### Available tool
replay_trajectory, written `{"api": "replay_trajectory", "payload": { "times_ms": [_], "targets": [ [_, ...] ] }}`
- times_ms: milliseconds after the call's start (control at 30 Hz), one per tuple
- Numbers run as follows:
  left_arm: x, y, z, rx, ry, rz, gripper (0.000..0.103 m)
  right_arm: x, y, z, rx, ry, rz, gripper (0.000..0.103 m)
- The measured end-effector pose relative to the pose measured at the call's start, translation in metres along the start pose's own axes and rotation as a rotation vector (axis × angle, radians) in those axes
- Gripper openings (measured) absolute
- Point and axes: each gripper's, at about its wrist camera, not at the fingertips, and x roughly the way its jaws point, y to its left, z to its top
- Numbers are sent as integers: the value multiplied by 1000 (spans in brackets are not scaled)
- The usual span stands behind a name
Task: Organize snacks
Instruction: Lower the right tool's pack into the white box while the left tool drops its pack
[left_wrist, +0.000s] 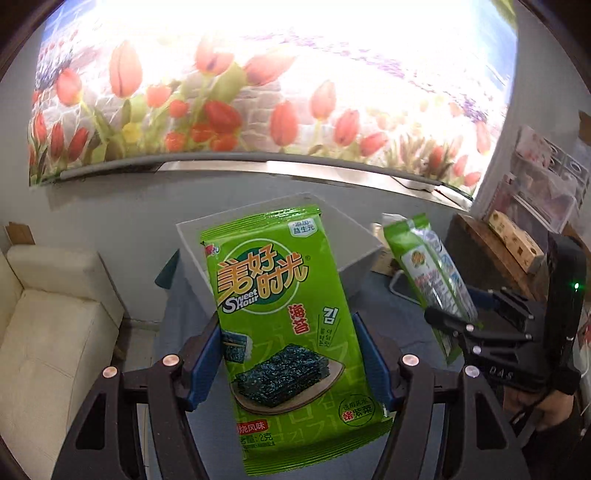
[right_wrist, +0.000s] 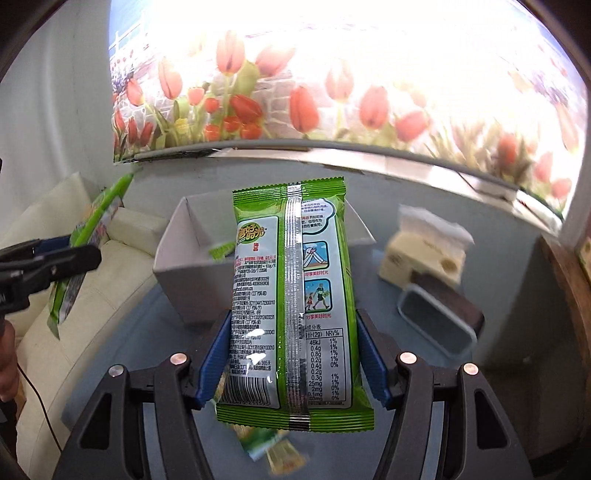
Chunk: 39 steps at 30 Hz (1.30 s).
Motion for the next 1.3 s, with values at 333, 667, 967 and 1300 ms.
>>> {"api": "replay_trajectory", "payload": {
  "times_ms": [333, 667, 967, 1300],
  "targets": [
    [61, 53, 69, 35, 27, -61, 74, 81, 27, 100, -65, 15, -19, 68],
    [144, 45, 95, 48, 136, -74, 78, 160, -11, 126, 47, 149, 42, 70],
    [155, 38, 85, 106, 148, -32, 103, 162, -29, 127, 56, 111, -29, 98],
    [110, 41, 68, 53, 92, -47, 103, 116, -26, 91, 25, 82, -1, 98]
  ]
}}
